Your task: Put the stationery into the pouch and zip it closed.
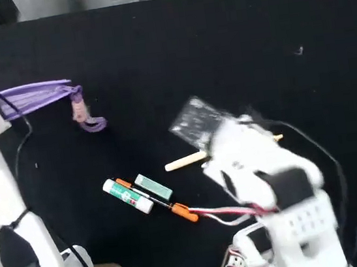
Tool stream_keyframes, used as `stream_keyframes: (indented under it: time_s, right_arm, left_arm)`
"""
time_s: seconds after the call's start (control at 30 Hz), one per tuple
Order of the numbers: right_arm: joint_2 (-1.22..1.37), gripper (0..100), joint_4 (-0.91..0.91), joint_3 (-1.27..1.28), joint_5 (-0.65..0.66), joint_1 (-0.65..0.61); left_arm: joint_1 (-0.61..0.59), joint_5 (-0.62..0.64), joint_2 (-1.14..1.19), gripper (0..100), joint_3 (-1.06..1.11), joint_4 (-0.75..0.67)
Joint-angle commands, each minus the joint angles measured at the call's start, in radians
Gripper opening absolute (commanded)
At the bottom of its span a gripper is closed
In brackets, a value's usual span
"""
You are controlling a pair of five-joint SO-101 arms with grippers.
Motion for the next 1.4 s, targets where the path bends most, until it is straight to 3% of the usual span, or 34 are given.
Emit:
stream_keyframes:
  time_s: [0.0,0.17,0.33,0.43,0.7,1.17,1.23,1.37]
  right_arm:
    - [0.151,36.4,-0.046,-0.007,0.005,-0.104]
    - [0.263,36.4,-0.144,0.015,0.023,-0.057]
    - [0.427,36.4,-0.288,0.111,0.272,-0.023]
    - [0.529,36.4,-0.400,0.139,0.319,-0.023]
    - [0.791,36.4,-0.508,0.068,0.463,-0.078]
    - [1.204,36.1,-0.502,-0.219,0.482,-0.120]
    - [1.221,32.8,-0.493,-0.236,0.482,-0.118]
    - [1.207,15.9,-0.446,-0.260,0.479,-0.103]
  left_arm:
    - [-0.058,-0.006,0.017,3,-0.070,0.005]
    - [-0.107,-0.006,0.025,3,-0.070,0.005]
    - [-0.143,-0.035,0.026,3,-0.064,0.002]
    - [-0.182,-0.114,0.028,3,-0.061,-0.025]
    - [-0.255,-0.124,0.028,3,-0.059,-0.031]
    - [-0.248,-0.123,0.028,3,-0.059,-0.031]
    - [-0.246,-0.120,0.028,3,-0.059,-0.031]
    - [-0.246,-0.120,0.028,3,-0.059,-0.031]
